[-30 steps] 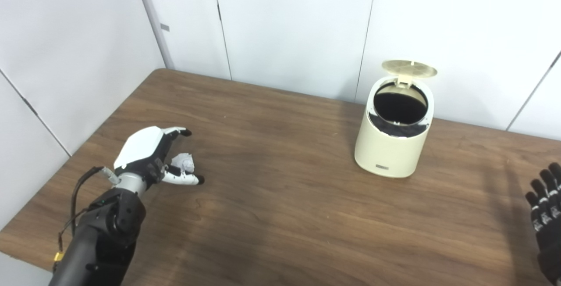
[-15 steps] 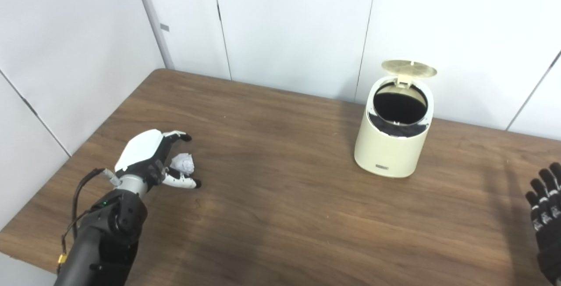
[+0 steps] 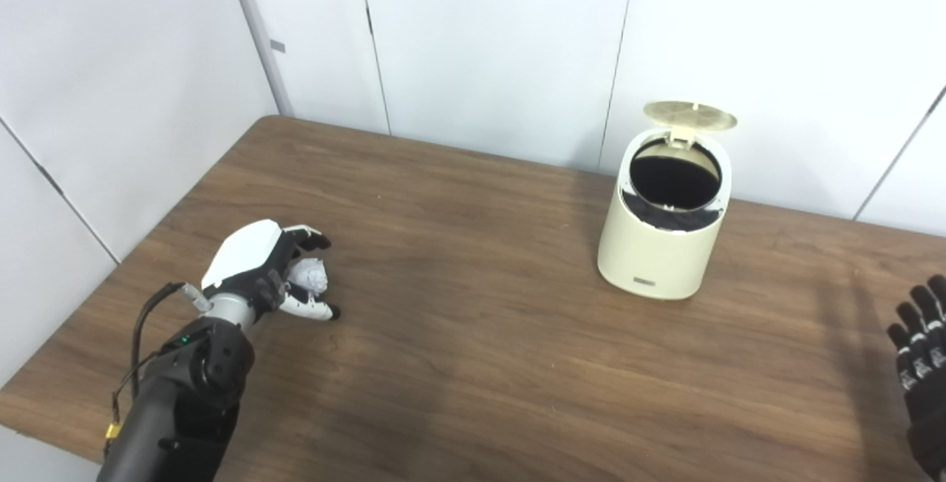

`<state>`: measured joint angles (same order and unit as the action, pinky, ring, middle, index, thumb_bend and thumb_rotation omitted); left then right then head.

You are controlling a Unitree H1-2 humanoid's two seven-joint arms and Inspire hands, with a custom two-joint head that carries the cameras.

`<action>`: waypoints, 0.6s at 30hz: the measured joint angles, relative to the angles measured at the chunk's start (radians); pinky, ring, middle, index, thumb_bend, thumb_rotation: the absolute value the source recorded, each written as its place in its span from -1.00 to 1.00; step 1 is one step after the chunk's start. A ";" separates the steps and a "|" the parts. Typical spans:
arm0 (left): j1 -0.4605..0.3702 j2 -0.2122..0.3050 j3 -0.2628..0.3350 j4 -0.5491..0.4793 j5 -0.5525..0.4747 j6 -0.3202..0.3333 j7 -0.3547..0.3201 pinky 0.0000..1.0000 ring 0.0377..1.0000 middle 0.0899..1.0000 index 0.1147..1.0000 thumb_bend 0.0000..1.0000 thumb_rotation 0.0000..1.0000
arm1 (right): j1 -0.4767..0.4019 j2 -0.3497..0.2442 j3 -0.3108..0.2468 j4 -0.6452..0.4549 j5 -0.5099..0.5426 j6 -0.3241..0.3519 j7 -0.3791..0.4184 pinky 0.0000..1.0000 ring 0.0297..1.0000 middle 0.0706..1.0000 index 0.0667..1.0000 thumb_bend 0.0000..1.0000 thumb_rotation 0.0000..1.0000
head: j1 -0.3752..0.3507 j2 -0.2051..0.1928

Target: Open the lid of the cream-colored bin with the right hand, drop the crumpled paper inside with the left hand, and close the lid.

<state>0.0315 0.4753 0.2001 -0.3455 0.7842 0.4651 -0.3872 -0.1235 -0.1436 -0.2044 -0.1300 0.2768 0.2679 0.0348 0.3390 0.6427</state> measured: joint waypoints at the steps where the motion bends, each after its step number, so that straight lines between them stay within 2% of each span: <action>1: 0.000 0.001 0.000 0.006 -0.004 0.000 0.002 0.34 0.48 0.50 0.47 0.59 -0.90 | 0.000 0.000 0.000 0.000 0.001 0.000 0.000 1.00 0.98 0.95 0.92 -0.21 0.99 | -0.002 0.002; 4: 0.000 0.009 -0.006 0.028 -0.004 0.000 0.009 0.31 0.45 0.48 0.45 0.59 -0.86 | 0.001 0.000 -0.001 0.000 0.002 0.001 0.000 1.00 0.97 0.95 0.91 -0.18 0.95 | -0.003 0.003; 18: -0.003 0.013 -0.015 0.031 0.006 0.000 0.020 0.36 0.47 0.49 0.37 0.53 -1.00 | 0.002 -0.003 -0.001 0.000 0.024 0.001 0.009 1.00 1.00 0.98 0.95 -0.20 1.00 | -0.003 0.005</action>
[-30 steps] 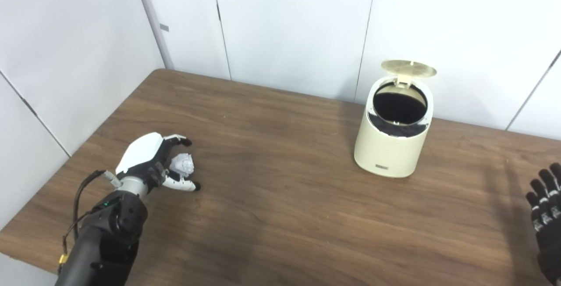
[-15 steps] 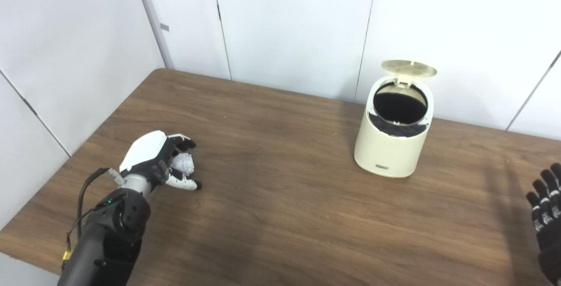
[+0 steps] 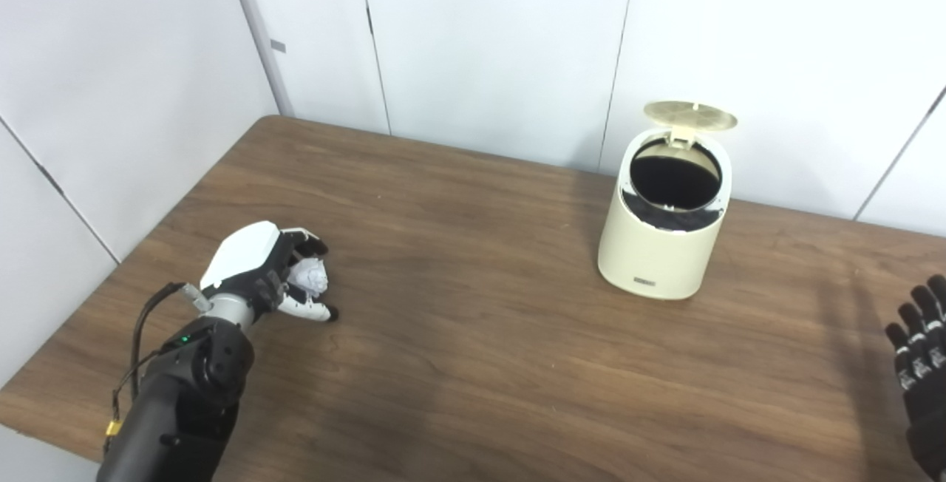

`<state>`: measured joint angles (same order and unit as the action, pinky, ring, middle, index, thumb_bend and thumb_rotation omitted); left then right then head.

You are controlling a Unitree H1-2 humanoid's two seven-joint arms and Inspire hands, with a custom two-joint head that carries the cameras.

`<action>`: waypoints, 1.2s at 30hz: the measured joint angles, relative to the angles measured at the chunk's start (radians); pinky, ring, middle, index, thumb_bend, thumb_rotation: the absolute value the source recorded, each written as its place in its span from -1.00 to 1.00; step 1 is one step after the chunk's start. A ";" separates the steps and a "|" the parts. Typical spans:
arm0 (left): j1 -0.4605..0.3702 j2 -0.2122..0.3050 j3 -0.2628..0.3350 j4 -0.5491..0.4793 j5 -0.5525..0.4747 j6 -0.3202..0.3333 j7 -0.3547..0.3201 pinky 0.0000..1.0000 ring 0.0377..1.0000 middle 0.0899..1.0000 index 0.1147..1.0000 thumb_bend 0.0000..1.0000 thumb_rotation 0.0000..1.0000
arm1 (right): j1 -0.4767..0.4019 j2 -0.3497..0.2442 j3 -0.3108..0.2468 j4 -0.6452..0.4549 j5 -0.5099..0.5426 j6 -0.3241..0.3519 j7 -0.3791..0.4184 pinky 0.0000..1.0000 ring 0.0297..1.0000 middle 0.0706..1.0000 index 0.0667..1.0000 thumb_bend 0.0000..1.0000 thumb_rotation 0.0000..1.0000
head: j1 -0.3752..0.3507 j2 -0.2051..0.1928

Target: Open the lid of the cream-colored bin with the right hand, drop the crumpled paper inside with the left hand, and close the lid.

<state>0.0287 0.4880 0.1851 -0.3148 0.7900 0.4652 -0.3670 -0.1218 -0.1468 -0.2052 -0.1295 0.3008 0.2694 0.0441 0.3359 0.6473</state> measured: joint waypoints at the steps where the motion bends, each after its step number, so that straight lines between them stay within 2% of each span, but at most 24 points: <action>1: 0.000 0.000 -0.002 0.000 0.000 0.000 0.003 0.37 0.47 0.48 0.36 0.53 -1.00 | 0.000 0.000 0.000 0.001 0.001 0.000 0.001 1.00 1.00 0.97 0.95 -0.19 1.00 | 0.000 0.000; 4: 0.000 0.000 -0.003 0.006 -0.001 0.000 0.012 0.33 0.45 0.45 0.30 0.52 -1.00 | 0.000 0.000 -0.002 0.009 0.003 -0.001 0.003 1.00 0.99 0.97 0.94 -0.18 1.00 | 0.000 0.000; 9: -0.001 0.000 -0.001 0.006 -0.017 0.000 0.013 0.03 0.09 0.17 0.22 0.45 -1.00 | 0.000 0.000 -0.007 0.019 0.015 -0.002 0.012 1.00 1.00 1.00 0.98 -0.19 1.00 | -0.005 0.002; 10: -0.002 0.000 0.000 0.006 -0.021 0.000 0.016 0.02 0.07 0.15 0.22 0.45 -1.00 | 0.000 0.000 -0.007 0.020 0.018 -0.002 0.014 1.00 1.00 1.00 0.98 -0.20 1.00 | -0.005 0.002; 11: -0.002 0.000 0.000 0.007 -0.028 -0.001 0.019 -0.03 0.01 -0.06 0.07 0.20 -1.00 | 0.000 0.000 -0.007 0.021 0.020 -0.002 0.016 1.00 1.00 1.00 0.97 -0.20 1.00 | -0.005 0.002; 14: -0.003 0.000 -0.001 0.023 -0.048 -0.003 0.042 -0.04 -0.01 -0.19 -0.02 0.05 -1.00 | 0.001 0.000 -0.008 0.021 0.023 -0.002 0.017 1.00 1.00 0.99 0.97 -0.20 1.00 | -0.005 0.002; 18: -0.002 0.000 -0.003 0.027 -0.060 -0.003 0.055 0.02 0.01 -0.19 -0.02 0.03 -1.00 | 0.001 0.000 -0.009 0.025 0.024 -0.005 0.025 1.00 1.00 1.00 0.99 -0.19 1.00 | -0.005 0.002; 19: -0.002 0.000 -0.004 0.027 -0.062 -0.003 0.056 0.01 -0.11 -0.17 0.00 0.01 -1.00 | 0.001 0.000 -0.009 0.028 0.024 -0.005 0.028 1.00 1.00 1.00 0.99 -0.18 1.00 | -0.005 0.003; 21: -0.002 0.000 -0.004 0.027 -0.069 -0.003 0.059 0.02 -0.20 -0.13 -0.01 0.00 -1.00 | 0.001 0.000 -0.009 0.032 0.024 -0.006 0.031 1.00 1.00 1.00 0.99 -0.18 1.00 | -0.005 0.003; 27: -0.002 -0.001 -0.005 0.029 -0.090 -0.006 0.094 -0.01 -0.16 -0.08 -0.17 0.00 -1.00 | 0.001 0.000 -0.012 0.033 0.029 -0.007 0.034 1.00 1.00 1.00 1.00 -0.17 1.00 | -0.006 0.003; 36: -0.002 -0.004 -0.012 0.029 -0.090 -0.005 0.128 0.02 -0.12 -0.06 -0.21 0.00 -1.00 | 0.001 0.001 -0.014 0.034 0.033 -0.007 0.035 1.00 0.98 0.98 0.98 -0.21 1.00 | -0.014 0.005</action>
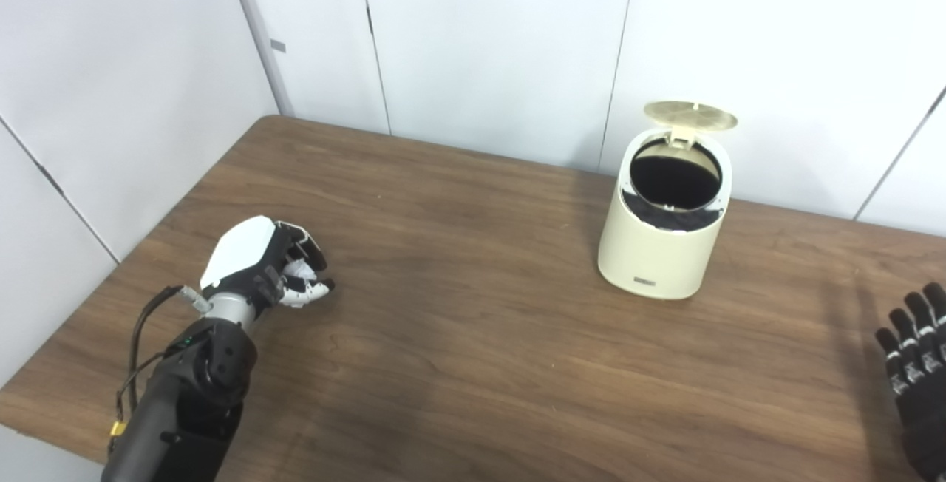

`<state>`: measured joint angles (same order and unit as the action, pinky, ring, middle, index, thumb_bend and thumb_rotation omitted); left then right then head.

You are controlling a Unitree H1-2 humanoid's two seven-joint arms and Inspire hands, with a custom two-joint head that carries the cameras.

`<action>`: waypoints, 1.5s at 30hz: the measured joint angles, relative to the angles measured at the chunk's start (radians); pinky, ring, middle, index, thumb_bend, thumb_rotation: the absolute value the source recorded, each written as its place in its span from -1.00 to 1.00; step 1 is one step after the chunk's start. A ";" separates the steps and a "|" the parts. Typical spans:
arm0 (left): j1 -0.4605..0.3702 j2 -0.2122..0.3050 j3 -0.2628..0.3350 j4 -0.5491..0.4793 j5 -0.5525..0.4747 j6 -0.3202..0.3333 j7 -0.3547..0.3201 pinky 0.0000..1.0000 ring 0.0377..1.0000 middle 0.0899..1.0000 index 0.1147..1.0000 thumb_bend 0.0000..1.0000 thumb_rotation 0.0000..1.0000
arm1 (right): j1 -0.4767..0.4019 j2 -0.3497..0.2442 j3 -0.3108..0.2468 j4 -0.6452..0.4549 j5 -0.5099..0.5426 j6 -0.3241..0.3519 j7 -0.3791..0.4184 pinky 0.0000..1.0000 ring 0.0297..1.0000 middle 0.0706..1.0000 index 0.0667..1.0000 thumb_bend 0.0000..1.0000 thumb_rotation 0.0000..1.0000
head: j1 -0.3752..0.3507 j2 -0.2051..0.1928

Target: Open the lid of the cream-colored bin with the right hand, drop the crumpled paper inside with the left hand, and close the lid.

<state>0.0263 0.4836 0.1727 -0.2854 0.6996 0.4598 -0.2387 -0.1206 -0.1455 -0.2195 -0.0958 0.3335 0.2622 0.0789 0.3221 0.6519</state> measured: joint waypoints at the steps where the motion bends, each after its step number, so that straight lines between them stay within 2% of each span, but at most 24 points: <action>1: 0.000 0.000 -0.002 0.000 0.000 0.000 0.000 0.02 -0.11 -0.06 -0.21 0.00 -1.00 | 0.000 0.001 0.000 0.000 0.001 0.000 0.000 1.00 0.99 0.99 0.99 -0.22 1.00 | 0.000 0.000; 15: -0.002 -0.001 -0.008 -0.031 0.012 0.002 0.006 0.05 -0.07 -0.04 -0.23 0.00 -1.00 | 0.000 0.009 -0.001 0.003 0.006 -0.001 0.000 1.00 1.00 0.99 0.99 -0.21 1.00 | -0.009 0.000; 19: -0.007 -0.006 -0.005 -0.032 0.000 0.002 0.019 0.00 -0.12 -0.07 -0.19 0.00 -1.00 | 0.001 0.009 -0.001 0.009 0.006 -0.007 0.000 1.00 1.00 0.99 0.98 -0.17 0.98 | -0.011 -0.002; 27: -0.018 -0.011 -0.018 -0.078 0.001 -0.016 0.036 0.00 -0.15 -0.09 -0.18 0.00 -1.00 | 0.001 0.009 0.000 0.034 0.009 -0.037 0.010 1.00 1.00 1.00 1.00 -0.17 1.00 | -0.015 -0.002; 34: -0.049 -0.015 -0.026 -0.122 0.001 -0.006 0.029 0.00 -0.16 -0.09 -0.17 0.00 -1.00 | 0.001 0.009 0.001 0.061 0.008 -0.068 0.019 1.00 1.00 1.00 1.00 -0.16 1.00 | -0.018 -0.006; 40: -0.107 -0.072 -0.043 -0.202 0.060 0.008 -0.047 -0.08 -0.22 -0.11 -0.13 0.00 -1.00 | 0.001 0.008 0.003 0.067 0.008 -0.078 0.022 1.00 1.00 1.00 1.00 -0.14 1.00 | -0.025 -0.009; 45: -0.153 -0.099 -0.059 -0.237 0.107 0.009 -0.101 -0.12 -0.22 -0.11 -0.15 0.00 -1.00 | 0.002 0.009 0.007 0.068 -0.002 -0.085 0.022 1.00 1.00 1.00 1.00 -0.18 1.00 | -0.034 -0.014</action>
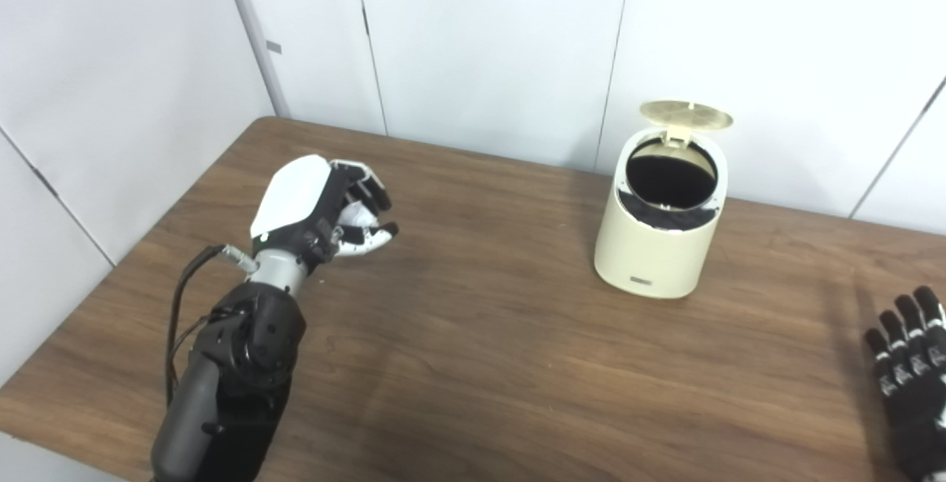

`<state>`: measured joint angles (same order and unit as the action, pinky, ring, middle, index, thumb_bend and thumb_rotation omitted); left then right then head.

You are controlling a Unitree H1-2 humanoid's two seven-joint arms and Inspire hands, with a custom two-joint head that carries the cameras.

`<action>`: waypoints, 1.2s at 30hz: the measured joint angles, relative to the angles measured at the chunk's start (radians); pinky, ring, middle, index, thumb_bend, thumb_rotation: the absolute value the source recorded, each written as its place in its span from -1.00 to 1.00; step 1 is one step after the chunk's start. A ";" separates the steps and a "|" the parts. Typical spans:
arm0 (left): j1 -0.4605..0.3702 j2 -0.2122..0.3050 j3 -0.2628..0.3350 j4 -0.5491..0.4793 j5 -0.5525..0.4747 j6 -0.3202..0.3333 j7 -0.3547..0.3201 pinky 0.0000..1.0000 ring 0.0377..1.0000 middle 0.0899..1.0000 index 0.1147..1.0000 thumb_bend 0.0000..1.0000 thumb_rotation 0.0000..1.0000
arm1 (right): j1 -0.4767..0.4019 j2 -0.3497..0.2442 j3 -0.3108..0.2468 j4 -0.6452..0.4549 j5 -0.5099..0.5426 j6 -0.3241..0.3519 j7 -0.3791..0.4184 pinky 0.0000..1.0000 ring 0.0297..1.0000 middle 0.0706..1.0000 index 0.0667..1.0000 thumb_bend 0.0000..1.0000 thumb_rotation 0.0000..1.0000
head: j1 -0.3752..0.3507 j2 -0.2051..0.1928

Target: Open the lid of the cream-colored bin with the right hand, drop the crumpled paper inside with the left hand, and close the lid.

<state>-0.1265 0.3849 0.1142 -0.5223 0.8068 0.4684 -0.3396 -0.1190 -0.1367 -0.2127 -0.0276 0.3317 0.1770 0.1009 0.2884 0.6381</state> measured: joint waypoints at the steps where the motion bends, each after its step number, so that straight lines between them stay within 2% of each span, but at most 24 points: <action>1: -0.008 -0.011 0.002 -0.010 0.016 0.001 -0.016 -0.12 -0.22 -0.11 -0.15 0.00 -1.00 | 0.000 0.000 0.001 0.000 -0.003 -0.002 0.000 1.00 1.00 1.00 1.00 -0.19 1.00 | -0.005 -0.002; 4: -0.038 -0.053 -0.003 -0.031 0.054 0.002 -0.059 -0.17 -0.24 -0.11 -0.14 0.00 -1.00 | 0.001 0.000 0.006 0.002 -0.012 -0.011 0.000 1.00 1.00 1.00 1.00 -0.18 1.00 | -0.012 -0.005; 10: -0.102 -0.094 -0.019 -0.055 0.088 0.002 -0.133 -0.20 -0.23 -0.07 -0.15 0.00 -1.00 | 0.001 0.001 0.013 0.019 -0.024 -0.038 0.000 1.00 1.00 1.00 1.00 -0.15 1.00 | -0.034 -0.008; 19: -0.168 -0.107 -0.077 -0.054 0.104 0.001 -0.163 -0.27 -0.21 -0.06 -0.15 -0.05 -1.00 | -0.004 0.002 0.024 0.058 -0.032 -0.108 0.011 1.00 1.00 1.00 1.00 -0.17 1.00 | -0.087 -0.015; 25: -0.192 -0.106 -0.126 -0.021 0.102 -0.029 -0.137 -0.21 -0.21 -0.08 -0.15 -0.05 -1.00 | -0.004 0.019 0.030 0.063 -0.038 -0.127 0.009 1.00 1.00 0.99 1.00 -0.10 1.00 | -0.149 -0.021; 33: -0.206 -0.116 -0.151 0.028 0.057 -0.064 -0.088 -0.26 -0.21 -0.12 -0.17 -0.05 -1.00 | 0.001 0.027 0.036 0.061 -0.055 -0.135 0.005 1.00 1.00 0.99 0.98 -0.10 1.00 | -0.173 -0.028; 36: -0.210 -0.116 -0.177 0.057 0.045 -0.092 -0.067 -0.25 -0.20 -0.08 -0.16 -0.05 -1.00 | 0.002 0.029 0.037 0.062 -0.062 -0.142 0.005 1.00 1.00 0.98 0.97 -0.07 1.00 | -0.183 -0.032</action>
<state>-0.3368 0.2690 -0.0624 -0.4657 0.8518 0.3761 -0.4063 -0.1172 -0.1082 -0.1753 0.0343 0.2701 0.0347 0.1057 0.1059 0.6059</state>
